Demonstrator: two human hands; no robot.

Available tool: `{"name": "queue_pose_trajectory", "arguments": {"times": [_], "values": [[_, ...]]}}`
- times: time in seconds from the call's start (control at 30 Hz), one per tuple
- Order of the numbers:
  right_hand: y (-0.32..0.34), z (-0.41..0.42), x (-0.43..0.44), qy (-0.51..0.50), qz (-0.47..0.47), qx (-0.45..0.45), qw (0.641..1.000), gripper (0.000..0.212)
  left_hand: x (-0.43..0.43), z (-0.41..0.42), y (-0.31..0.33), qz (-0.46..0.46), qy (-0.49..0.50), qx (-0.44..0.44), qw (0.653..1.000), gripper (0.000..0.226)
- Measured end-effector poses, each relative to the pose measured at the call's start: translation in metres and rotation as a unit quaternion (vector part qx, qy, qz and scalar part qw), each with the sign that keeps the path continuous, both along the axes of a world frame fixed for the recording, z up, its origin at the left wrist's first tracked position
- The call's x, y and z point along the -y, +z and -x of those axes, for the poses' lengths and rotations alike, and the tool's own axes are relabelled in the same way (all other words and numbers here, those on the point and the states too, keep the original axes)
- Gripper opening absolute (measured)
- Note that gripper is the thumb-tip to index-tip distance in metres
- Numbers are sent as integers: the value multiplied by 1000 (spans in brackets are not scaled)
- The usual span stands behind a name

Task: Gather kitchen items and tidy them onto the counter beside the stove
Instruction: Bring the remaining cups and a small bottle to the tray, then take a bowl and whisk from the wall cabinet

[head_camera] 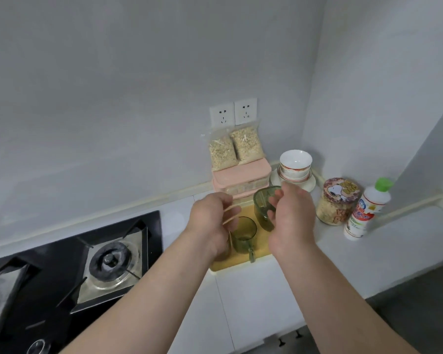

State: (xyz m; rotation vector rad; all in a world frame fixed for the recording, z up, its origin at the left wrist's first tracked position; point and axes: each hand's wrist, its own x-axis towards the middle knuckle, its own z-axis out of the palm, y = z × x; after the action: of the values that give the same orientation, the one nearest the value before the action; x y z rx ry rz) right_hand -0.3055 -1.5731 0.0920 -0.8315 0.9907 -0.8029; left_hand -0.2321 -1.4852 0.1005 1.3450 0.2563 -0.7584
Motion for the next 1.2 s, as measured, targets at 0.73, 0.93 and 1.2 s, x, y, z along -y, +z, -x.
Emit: {"name": "queue_pose_trajectory", "arguments": {"times": [0.73, 0.93, 1.2], "values": [[174, 95, -138, 21, 615, -52, 787, 46, -166, 96, 173, -62, -56, 756, 649, 26], [223, 133, -178, -19, 719, -93, 689, 50, -211, 107, 213, -85, -30, 832, 547, 32], [297, 166, -179, -55, 794, -111, 596, 52, -229, 124, 285, -119, 18, 880, 459, 35]]}}
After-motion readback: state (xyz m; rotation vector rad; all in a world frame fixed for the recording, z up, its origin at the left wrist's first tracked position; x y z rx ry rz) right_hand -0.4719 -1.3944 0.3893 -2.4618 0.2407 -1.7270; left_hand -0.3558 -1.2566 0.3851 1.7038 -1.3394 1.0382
